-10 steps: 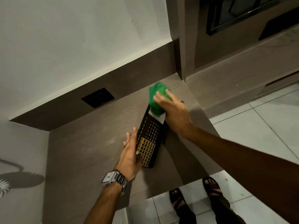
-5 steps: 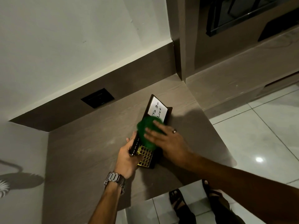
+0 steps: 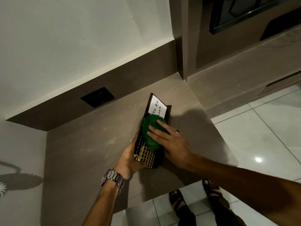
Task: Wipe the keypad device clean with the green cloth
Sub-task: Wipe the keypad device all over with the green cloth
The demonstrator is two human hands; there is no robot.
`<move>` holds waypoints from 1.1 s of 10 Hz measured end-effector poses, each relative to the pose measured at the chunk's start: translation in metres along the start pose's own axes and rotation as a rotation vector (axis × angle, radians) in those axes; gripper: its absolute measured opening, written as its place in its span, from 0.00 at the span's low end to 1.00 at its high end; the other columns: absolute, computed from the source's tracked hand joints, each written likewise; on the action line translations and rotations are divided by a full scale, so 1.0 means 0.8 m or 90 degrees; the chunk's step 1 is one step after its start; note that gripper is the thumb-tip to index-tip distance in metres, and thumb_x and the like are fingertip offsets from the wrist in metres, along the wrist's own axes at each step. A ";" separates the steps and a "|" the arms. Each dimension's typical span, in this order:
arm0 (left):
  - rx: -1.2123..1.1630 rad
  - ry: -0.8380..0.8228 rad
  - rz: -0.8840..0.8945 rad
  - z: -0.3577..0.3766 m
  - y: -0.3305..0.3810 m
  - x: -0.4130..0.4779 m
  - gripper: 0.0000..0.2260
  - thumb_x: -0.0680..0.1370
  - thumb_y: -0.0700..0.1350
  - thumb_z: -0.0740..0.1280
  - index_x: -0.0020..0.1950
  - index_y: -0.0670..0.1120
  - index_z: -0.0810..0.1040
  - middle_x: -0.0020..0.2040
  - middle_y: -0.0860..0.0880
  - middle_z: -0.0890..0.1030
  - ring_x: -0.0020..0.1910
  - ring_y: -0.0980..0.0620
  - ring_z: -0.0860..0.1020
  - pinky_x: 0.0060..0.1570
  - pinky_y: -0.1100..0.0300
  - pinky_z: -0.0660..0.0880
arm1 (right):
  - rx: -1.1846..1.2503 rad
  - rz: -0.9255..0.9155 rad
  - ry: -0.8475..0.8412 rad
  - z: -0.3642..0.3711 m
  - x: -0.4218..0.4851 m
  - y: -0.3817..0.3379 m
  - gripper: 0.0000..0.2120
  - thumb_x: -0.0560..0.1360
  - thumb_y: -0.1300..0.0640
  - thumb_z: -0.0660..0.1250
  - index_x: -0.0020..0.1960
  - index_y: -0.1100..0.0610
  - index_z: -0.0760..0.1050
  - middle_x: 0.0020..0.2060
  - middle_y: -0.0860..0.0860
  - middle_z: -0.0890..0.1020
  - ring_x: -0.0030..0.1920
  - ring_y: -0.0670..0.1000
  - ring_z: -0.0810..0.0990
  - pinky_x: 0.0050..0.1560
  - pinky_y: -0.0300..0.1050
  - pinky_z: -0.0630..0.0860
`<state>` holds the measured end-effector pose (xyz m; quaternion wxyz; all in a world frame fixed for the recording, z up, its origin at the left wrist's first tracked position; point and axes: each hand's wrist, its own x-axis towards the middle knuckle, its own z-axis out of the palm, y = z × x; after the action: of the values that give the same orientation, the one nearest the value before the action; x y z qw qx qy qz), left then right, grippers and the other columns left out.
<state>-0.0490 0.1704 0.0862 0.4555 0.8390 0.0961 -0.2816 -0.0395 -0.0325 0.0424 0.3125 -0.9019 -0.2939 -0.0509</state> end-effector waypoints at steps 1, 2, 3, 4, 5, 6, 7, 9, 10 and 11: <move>-0.062 -0.003 -0.090 0.001 0.008 -0.003 0.08 0.78 0.45 0.65 0.51 0.51 0.85 0.50 0.42 0.84 0.44 0.42 0.84 0.31 0.53 0.82 | -0.055 -0.129 -0.038 0.013 -0.014 -0.015 0.44 0.63 0.63 0.77 0.74 0.51 0.61 0.74 0.50 0.66 0.76 0.58 0.53 0.65 0.65 0.67; -0.376 -0.094 -0.160 0.008 0.000 -0.003 0.20 0.74 0.57 0.63 0.35 0.47 0.88 0.39 0.41 0.87 0.36 0.41 0.85 0.29 0.48 0.81 | -0.082 -0.230 -0.112 0.020 -0.026 -0.019 0.42 0.66 0.60 0.76 0.75 0.50 0.59 0.75 0.49 0.64 0.76 0.58 0.51 0.63 0.65 0.70; -0.228 -0.055 -0.089 -0.003 -0.001 -0.008 0.16 0.69 0.46 0.74 0.55 0.61 0.83 0.62 0.48 0.78 0.57 0.43 0.79 0.49 0.45 0.81 | -0.103 -0.202 -0.093 0.010 -0.012 -0.006 0.41 0.66 0.64 0.75 0.74 0.51 0.63 0.74 0.50 0.65 0.75 0.59 0.55 0.66 0.64 0.67; 0.048 -0.051 0.045 -0.011 -0.013 -0.006 0.51 0.63 0.29 0.76 0.76 0.61 0.57 0.75 0.48 0.64 0.72 0.46 0.66 0.69 0.43 0.67 | -0.115 -0.029 -0.030 -0.006 0.013 0.019 0.38 0.67 0.68 0.71 0.74 0.52 0.64 0.74 0.51 0.66 0.75 0.58 0.56 0.67 0.62 0.63; 0.052 -0.027 0.059 -0.009 -0.004 -0.012 0.46 0.67 0.27 0.73 0.78 0.48 0.56 0.75 0.39 0.65 0.74 0.41 0.64 0.72 0.41 0.64 | -0.121 0.095 -0.073 -0.002 -0.001 0.041 0.35 0.71 0.63 0.70 0.74 0.49 0.63 0.74 0.48 0.64 0.76 0.57 0.53 0.67 0.65 0.64; 0.096 0.013 0.070 -0.004 0.000 -0.012 0.44 0.66 0.27 0.74 0.77 0.44 0.58 0.72 0.37 0.68 0.71 0.40 0.68 0.69 0.46 0.68 | -0.130 -0.007 -0.101 0.022 -0.035 0.029 0.36 0.65 0.61 0.75 0.70 0.49 0.69 0.71 0.50 0.71 0.72 0.60 0.63 0.60 0.64 0.72; 0.058 -0.016 0.081 -0.007 0.004 -0.017 0.47 0.67 0.26 0.72 0.76 0.56 0.57 0.69 0.43 0.71 0.64 0.41 0.73 0.56 0.60 0.77 | -0.154 -0.118 -0.123 0.028 -0.057 0.024 0.37 0.62 0.58 0.77 0.69 0.49 0.70 0.69 0.49 0.73 0.71 0.59 0.65 0.56 0.61 0.74; 0.103 -0.034 0.092 -0.004 0.035 -0.034 0.50 0.62 0.40 0.73 0.66 0.78 0.47 0.70 0.46 0.69 0.68 0.32 0.67 0.63 0.31 0.68 | -0.240 0.097 -0.050 -0.032 0.021 0.082 0.27 0.70 0.62 0.71 0.68 0.51 0.73 0.68 0.50 0.74 0.68 0.60 0.68 0.55 0.59 0.74; 0.118 -0.054 0.053 -0.007 0.030 -0.029 0.54 0.67 0.31 0.72 0.75 0.67 0.43 0.74 0.40 0.64 0.70 0.26 0.62 0.60 0.37 0.74 | -0.250 0.173 -0.002 -0.050 0.057 0.092 0.19 0.76 0.58 0.62 0.67 0.54 0.73 0.65 0.53 0.76 0.66 0.60 0.70 0.55 0.57 0.71; 0.124 -0.057 0.033 -0.009 0.028 -0.025 0.54 0.67 0.28 0.71 0.77 0.64 0.42 0.74 0.37 0.64 0.70 0.25 0.61 0.56 0.38 0.75 | -0.312 0.216 -0.023 -0.034 0.060 0.067 0.19 0.76 0.56 0.62 0.66 0.53 0.71 0.62 0.53 0.76 0.60 0.55 0.72 0.53 0.51 0.72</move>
<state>-0.0529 0.1655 0.1164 0.3830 0.8679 0.0259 -0.3151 0.0326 -0.0582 0.0488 0.0839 -0.9875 -0.1236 -0.0510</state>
